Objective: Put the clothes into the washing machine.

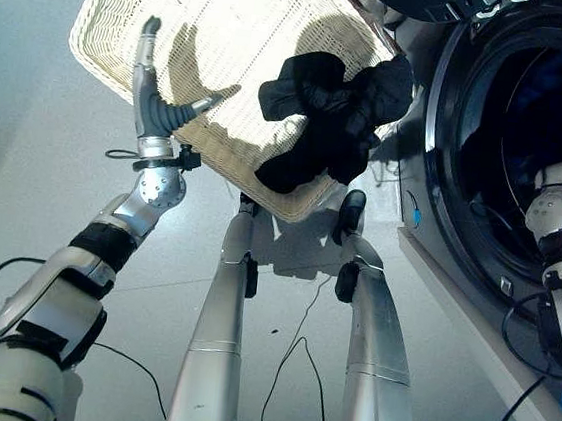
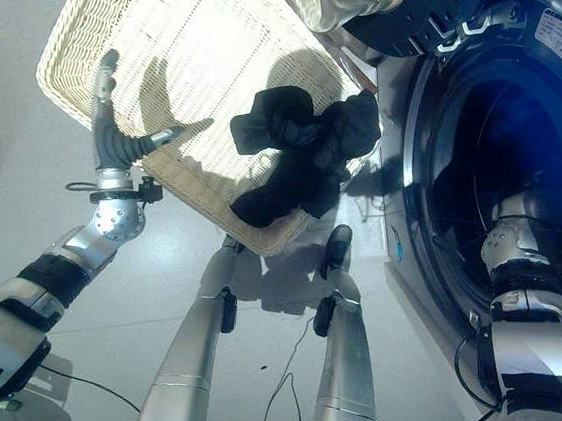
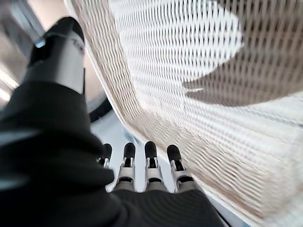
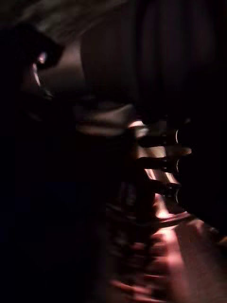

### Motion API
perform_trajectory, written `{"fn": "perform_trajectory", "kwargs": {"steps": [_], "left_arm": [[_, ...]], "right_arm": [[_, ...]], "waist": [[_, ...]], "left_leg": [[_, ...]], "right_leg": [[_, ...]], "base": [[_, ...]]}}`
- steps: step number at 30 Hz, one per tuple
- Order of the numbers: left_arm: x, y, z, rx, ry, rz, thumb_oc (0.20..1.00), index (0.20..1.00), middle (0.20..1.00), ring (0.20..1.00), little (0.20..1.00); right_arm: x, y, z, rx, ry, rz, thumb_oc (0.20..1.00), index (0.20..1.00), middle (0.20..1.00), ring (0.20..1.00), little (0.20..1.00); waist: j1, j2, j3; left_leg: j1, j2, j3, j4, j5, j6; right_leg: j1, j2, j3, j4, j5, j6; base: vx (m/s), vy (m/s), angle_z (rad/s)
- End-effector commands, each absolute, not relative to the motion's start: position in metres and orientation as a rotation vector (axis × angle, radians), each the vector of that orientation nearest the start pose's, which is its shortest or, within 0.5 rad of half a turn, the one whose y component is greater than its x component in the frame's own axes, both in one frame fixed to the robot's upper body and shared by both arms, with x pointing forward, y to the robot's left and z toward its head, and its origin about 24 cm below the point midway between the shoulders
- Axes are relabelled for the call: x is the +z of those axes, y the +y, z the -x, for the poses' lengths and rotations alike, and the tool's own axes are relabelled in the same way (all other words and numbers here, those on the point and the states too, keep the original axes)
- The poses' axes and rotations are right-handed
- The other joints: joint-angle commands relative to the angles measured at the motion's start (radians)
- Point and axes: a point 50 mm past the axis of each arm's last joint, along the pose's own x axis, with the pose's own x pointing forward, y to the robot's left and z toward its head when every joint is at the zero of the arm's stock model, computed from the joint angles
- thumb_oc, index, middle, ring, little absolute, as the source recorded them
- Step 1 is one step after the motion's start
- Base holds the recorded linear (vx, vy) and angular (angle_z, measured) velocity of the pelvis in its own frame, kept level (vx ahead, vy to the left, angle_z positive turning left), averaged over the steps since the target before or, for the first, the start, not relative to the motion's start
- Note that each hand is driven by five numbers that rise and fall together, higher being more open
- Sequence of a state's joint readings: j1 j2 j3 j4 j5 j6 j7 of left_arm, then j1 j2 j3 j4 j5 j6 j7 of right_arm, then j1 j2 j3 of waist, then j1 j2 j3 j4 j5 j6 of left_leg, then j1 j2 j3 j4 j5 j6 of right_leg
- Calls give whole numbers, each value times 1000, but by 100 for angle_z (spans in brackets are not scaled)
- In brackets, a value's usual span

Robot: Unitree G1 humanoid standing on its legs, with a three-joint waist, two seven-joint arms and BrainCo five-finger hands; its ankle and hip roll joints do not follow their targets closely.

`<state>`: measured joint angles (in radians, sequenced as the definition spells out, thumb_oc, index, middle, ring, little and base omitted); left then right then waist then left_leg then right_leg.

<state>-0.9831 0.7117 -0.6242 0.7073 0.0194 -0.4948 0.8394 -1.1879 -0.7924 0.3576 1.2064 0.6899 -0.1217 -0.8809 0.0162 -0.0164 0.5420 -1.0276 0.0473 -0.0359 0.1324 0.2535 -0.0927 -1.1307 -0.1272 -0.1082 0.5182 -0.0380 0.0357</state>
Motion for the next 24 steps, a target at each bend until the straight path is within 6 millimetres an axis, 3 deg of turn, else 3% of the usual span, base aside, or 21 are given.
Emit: {"fn": "perform_trajectory", "kwargs": {"steps": [1,2,5,15,19,20,24], "left_arm": [[258,187,-370,371,-977,-766,1000,1000,1000,1000,1000],[264,183,-373,347,-972,-817,1000,1000,1000,1000,1000],[272,174,-378,306,-967,-890,1000,1000,1000,1000,1000],[291,135,-390,154,-991,-1215,1000,1000,1000,1000,1000],[296,132,-391,186,-1003,-1211,1000,1000,1000,1000,1000],[298,137,-389,243,-1002,-1084,1000,1000,1000,1000,1000],[293,156,-386,372,-978,-794,1000,1000,1000,1000,1000]], "right_arm": [[321,-407,-309,-1414,-268,368,1000,1000,1000,1000,1000],[318,-402,-316,-1382,-171,486,1000,1000,1000,1000,1000],[319,-391,-325,-1359,-137,628,1000,1000,1000,1000,1000],[324,-332,-358,-1232,-369,858,1000,1000,1000,1000,1000],[317,-312,-363,-1197,-478,828,1000,1000,1000,1000,1000],[306,-300,-365,-1171,-539,788,1000,1000,1000,1000,1000],[282,-280,-364,-1109,-611,741,1000,1000,1000,1000,1000]], "waist": [[-4,5,-22],[-2,11,-22],[-2,19,-22],[-40,29,-22],[-56,25,-22],[-65,23,-22],[-76,15,-22]], "left_leg": [[-14,-44,5,154,-180,1],[-16,-46,7,151,-179,2],[-19,-44,14,146,-177,5],[-27,-32,45,135,-183,-2],[-33,-29,56,131,-186,-4],[-34,-28,61,129,-190,-7],[-36,-27,69,126,-192,-11]], "right_leg": [[79,43,-50,-196,153,105],[76,42,-51,-198,154,106],[70,40,-52,-199,153,107],[44,47,-25,-196,145,119],[34,53,-15,-199,140,121],[29,56,-9,-200,137,122],[25,61,-5,-195,125,121]], "base": [[0,0,0],[0,0,0],[0,0,0],[-5,53,0],[0,49,0],[8,48,-3],[-1,18,-6]]}}
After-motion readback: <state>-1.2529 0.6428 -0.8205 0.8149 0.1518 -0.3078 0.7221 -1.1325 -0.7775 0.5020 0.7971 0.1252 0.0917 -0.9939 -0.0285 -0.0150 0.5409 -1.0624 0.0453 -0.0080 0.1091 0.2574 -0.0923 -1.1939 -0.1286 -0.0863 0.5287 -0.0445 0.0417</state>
